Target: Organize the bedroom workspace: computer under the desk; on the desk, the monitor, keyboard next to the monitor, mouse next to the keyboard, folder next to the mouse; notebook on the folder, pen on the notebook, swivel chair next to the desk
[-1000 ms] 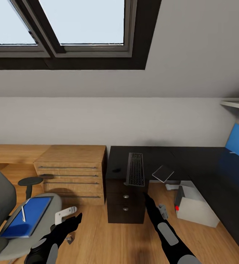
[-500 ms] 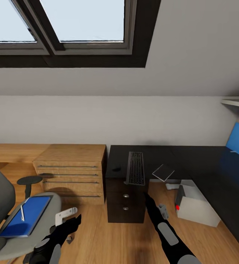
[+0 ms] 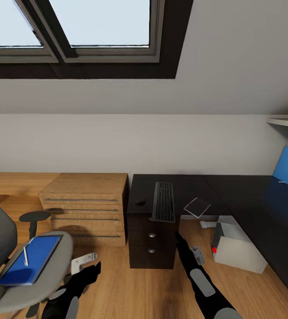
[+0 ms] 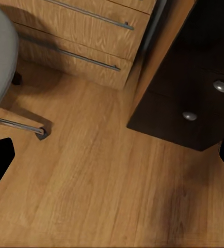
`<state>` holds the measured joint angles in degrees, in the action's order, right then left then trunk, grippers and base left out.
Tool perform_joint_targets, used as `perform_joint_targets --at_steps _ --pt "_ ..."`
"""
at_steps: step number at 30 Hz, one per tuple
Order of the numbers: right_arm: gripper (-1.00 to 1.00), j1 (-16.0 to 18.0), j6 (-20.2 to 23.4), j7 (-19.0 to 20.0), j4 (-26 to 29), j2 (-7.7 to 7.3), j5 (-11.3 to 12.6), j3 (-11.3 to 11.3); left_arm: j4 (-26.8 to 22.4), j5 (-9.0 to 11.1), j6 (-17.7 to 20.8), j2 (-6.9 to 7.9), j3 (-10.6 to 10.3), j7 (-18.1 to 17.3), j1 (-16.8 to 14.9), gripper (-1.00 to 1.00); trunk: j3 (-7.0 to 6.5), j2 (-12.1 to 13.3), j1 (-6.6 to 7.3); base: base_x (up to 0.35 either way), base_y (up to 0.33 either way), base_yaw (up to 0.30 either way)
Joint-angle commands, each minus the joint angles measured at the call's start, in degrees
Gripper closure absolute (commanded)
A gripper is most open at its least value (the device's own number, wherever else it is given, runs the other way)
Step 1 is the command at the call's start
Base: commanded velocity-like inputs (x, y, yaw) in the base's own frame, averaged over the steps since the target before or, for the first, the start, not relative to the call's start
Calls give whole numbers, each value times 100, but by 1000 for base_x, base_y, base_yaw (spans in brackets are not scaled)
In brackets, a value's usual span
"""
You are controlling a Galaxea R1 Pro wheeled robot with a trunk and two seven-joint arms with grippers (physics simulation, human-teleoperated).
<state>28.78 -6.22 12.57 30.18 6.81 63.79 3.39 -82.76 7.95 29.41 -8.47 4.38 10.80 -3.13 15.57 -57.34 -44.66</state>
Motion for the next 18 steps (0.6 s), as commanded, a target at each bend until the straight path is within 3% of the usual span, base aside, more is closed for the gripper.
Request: perform_joint_targets --at_steps 1,6,18 --pt "-100 5 -28 44 -8 4 52 17 8 60 23 -1 -28 41 -4 -100 26 -47 -23 0 0 0" --pt "-100 5 -112 47 -11 4 -3 13 55 51 21 9 -157 51 -4 -100 116 -248 -133 0 0 0" --pt "-100 5 -128 60 -24 10 -27 -6 181 49 21 12 -238 61 -5 -100 331 -729 -397 0 0 0"
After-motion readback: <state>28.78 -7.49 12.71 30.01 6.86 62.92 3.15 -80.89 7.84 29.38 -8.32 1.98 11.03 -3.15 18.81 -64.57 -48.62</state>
